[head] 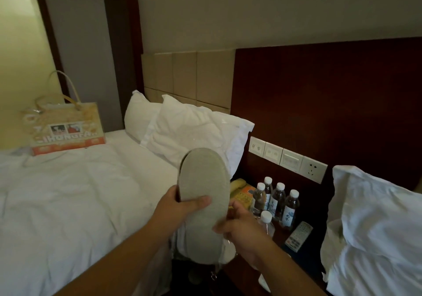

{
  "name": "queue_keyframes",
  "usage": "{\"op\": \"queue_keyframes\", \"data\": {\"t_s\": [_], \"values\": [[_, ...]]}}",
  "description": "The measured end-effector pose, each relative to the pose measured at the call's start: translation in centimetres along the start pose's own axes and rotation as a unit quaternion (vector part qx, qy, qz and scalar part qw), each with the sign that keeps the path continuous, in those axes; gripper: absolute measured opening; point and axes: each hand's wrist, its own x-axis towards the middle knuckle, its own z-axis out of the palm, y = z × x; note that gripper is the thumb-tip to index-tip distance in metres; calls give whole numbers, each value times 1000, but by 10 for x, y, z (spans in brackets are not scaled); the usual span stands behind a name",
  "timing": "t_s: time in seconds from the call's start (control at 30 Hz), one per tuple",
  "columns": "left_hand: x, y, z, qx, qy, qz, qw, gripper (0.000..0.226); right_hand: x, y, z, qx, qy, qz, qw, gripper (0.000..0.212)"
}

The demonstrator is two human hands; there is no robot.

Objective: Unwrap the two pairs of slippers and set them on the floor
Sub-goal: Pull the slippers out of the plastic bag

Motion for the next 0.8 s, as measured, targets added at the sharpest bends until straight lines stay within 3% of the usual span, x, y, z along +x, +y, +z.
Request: {"op": "queue_keyframes", "data": {"t_s": [0.13,0.27,0.37,0.47,0.6,0.7,0.8], "values": [[-6,13,-12,52,36,46,997,81,-6,-32,9,-50,69,-65,994,54],[-12,14,-23,69,43,74,994,76,-27,-94,14,-69,212,-247,943,46],[-18,10,-27,77,46,80,993,76,-43,-127,18,-158,201,-331,908,60],[-25,7,-31,98,33,89,991,79,-50,-143,20,-224,165,-316,907,56],[-31,3,-36,104,14,87,991,78,-49,-156,9,-265,142,-319,899,7],[-37,1,-38,100,-2,92,991,76,-49,-161,2,-248,102,-311,912,7],[-41,3,-38,110,-8,101,989,73,-44,-162,2,-239,130,-280,921,7]]}}
